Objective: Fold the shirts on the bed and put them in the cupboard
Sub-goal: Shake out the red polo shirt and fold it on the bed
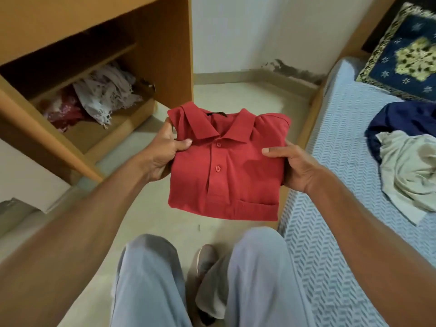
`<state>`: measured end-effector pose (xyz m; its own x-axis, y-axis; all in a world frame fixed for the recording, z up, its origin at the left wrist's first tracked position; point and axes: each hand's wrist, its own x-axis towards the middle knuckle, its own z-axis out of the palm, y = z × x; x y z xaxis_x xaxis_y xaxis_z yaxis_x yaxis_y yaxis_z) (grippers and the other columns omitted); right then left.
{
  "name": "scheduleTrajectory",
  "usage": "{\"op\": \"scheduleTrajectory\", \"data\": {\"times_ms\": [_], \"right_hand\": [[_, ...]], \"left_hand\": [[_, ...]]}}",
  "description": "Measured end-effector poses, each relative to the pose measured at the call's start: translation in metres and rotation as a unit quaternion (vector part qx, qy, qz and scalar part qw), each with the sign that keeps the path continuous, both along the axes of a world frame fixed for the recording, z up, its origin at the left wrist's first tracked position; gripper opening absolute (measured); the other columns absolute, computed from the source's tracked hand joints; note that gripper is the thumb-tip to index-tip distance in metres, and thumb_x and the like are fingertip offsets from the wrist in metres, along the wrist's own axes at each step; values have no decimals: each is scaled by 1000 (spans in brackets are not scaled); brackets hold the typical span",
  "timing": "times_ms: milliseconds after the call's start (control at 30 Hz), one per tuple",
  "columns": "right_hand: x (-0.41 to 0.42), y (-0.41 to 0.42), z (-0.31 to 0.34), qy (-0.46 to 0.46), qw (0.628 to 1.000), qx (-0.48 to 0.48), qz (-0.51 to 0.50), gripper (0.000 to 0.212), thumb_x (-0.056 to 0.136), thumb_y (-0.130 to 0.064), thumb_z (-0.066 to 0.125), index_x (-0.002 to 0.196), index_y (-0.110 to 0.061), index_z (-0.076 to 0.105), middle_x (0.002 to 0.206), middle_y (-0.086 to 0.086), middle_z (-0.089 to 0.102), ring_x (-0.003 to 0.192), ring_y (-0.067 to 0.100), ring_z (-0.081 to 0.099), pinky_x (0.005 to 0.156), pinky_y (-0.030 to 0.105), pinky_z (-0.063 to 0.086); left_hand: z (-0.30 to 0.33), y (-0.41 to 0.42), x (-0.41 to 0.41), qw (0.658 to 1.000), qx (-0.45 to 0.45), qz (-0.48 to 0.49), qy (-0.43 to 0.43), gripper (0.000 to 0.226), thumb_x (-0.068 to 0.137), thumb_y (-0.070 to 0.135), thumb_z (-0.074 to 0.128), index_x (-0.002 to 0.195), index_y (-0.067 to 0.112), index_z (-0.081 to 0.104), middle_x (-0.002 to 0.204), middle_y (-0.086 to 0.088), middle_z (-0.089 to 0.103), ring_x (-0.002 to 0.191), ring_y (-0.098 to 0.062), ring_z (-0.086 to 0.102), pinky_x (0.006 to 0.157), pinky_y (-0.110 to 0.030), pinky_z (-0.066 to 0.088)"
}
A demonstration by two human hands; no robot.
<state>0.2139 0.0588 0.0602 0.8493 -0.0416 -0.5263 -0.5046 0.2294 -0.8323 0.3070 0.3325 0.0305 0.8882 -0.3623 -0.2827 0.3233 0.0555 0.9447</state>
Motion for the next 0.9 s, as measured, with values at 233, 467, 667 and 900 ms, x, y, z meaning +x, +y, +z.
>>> {"op": "scheduleTrajectory", "data": {"times_ms": [233, 467, 667, 900], "right_hand": [[87, 29, 37, 23, 999, 32, 5, 73, 73, 6, 68, 137, -28, 58, 124, 6, 72, 106, 31, 71, 93, 57, 56], [114, 53, 191, 53, 995, 81, 5, 76, 67, 8, 71, 135, -24, 59, 118, 9, 74, 98, 30, 73, 79, 46, 61], [140, 60, 323, 60, 994, 82, 32, 83, 57, 8, 75, 134, -21, 60, 120, 14, 73, 97, 32, 73, 79, 45, 61], [188, 54, 394, 34, 994, 73, 75, 84, 57, 7, 74, 134, -22, 59, 119, 15, 73, 98, 33, 73, 76, 44, 61]], "left_hand": [[55, 33, 66, 997, -15, -26, 67, 78, 91, -14, 56, 141, 44, 41, 130, -8, 68, 112, -30, 69, 87, -41, 61], [208, 63, 87, 993, -10, 1, 117, 72, 87, -12, 65, 146, 24, 45, 130, -5, 68, 111, -22, 70, 82, -31, 60], [341, 77, 97, 990, -25, 0, 141, 68, 84, -5, 69, 144, 20, 49, 134, -9, 66, 120, -28, 65, 101, -42, 54], [412, 71, 114, 992, -23, 41, 120, 58, 91, -7, 60, 136, 28, 51, 131, -3, 68, 116, -24, 67, 93, -39, 58]]}}
